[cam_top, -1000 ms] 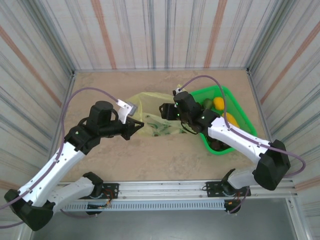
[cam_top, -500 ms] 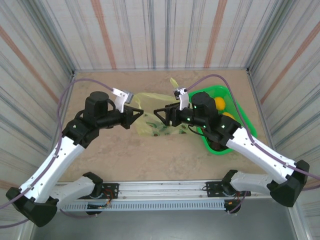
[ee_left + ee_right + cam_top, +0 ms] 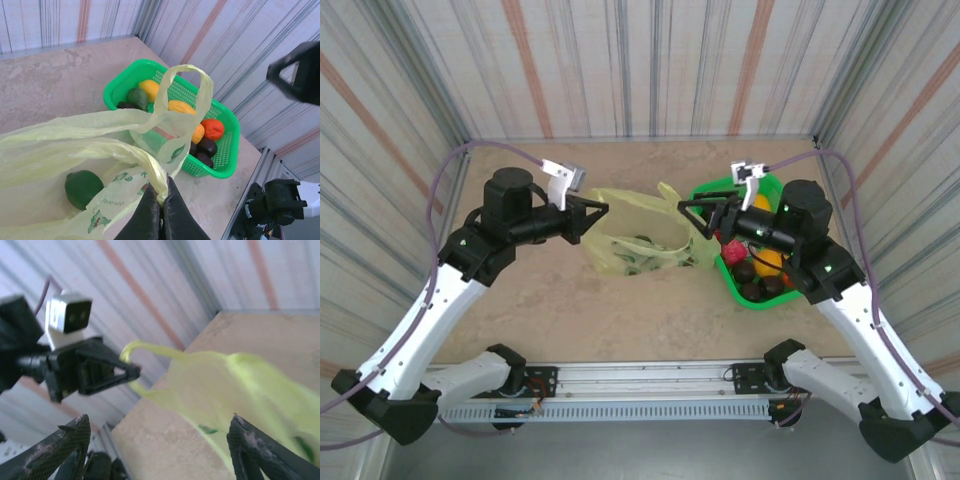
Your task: Place the fake fruits into the plastic bag and tie a complex knot
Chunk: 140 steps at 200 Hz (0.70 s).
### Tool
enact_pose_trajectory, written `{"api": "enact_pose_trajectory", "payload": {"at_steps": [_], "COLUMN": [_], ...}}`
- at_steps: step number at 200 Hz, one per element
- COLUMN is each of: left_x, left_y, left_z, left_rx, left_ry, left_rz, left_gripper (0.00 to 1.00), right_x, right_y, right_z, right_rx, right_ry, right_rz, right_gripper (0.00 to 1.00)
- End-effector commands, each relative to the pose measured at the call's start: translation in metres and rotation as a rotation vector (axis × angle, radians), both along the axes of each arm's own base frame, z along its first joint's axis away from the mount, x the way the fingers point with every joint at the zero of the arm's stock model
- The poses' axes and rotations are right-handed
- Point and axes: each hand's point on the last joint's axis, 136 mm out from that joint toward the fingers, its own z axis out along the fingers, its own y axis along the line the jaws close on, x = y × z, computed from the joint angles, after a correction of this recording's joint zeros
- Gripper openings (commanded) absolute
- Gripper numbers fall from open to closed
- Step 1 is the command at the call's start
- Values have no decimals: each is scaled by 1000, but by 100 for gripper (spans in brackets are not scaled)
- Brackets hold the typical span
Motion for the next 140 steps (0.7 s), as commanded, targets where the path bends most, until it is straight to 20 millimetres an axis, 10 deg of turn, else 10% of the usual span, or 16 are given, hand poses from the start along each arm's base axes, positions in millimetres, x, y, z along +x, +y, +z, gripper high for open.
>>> {"api": "enact_pose_trajectory", "payload": {"at_steps": [1,29,61,140], "left_x": [3,9,8,6], "left_y": [7,17,19,28], "left_z": [6,10,18,35], "left_rx": [24,55,41,60], "left_ry": [-13,-28,-27,-59], "left_rz": [32,76,77,107], "left_gripper": [0,0,0,0], "right_x": [19,51,75,80], "right_y": [-24,-72,-121,-156], "right_z": [-2,-37,-129,-260], "right_rx": [85,59,-214,-542], "right_ry": [130,272,541,795], "right_rz": [-96,-330,-584,-701], "right_gripper": [69,66,70,81]}}
